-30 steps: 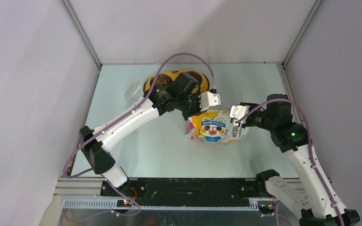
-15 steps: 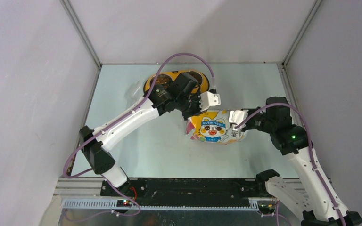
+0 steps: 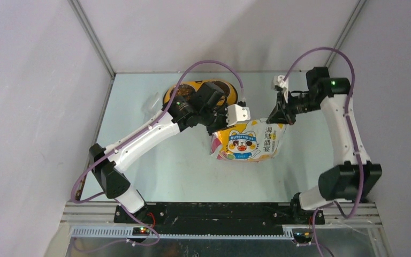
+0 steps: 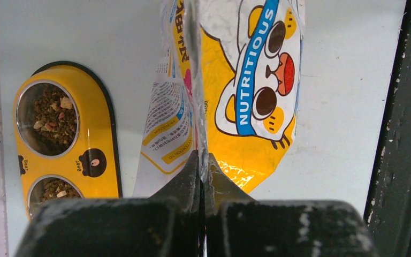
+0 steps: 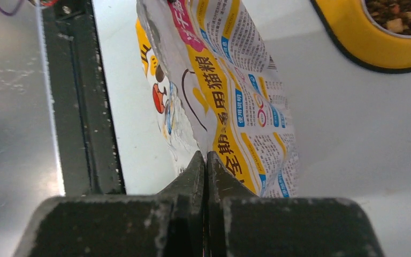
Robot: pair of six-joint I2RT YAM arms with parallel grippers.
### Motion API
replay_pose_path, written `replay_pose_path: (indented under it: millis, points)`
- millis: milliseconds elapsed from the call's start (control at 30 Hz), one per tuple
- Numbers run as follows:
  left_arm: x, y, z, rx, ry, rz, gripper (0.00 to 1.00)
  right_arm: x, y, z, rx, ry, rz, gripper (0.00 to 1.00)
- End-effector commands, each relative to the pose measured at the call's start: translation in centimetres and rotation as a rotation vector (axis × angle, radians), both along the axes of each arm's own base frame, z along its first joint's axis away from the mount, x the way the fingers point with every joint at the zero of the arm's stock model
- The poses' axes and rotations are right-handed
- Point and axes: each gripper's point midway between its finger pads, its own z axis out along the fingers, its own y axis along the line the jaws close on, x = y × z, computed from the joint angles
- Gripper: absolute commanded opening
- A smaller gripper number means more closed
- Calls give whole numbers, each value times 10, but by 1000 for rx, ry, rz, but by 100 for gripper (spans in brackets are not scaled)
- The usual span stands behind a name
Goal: Serve the pet food
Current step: Close the pet food bag at the center of the board.
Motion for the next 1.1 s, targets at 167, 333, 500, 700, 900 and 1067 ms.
replay_pose_path:
  millis: [167,333,500,700,900,1067]
  points:
    - [-4,22,37,-46,-80,16,0,-1,11,41,115,-197,-16,38]
    - [-3,21,36,-47,-78,20,0,-7,14,34,-55,-614,-48,64]
    - [-3,19,35,-46,-70,17,0,2,16,32,-118,-758,-80,65]
    - [-3,19,34,-44,-66,21,0,11,15,30,-153,-794,-103,61]
    - [-3,19,33,-41,-65,20,0,2,18,6,-224,-797,-25,51]
    - [-1,17,29,-34,-57,19,0,-3,20,-8,-265,-819,7,46]
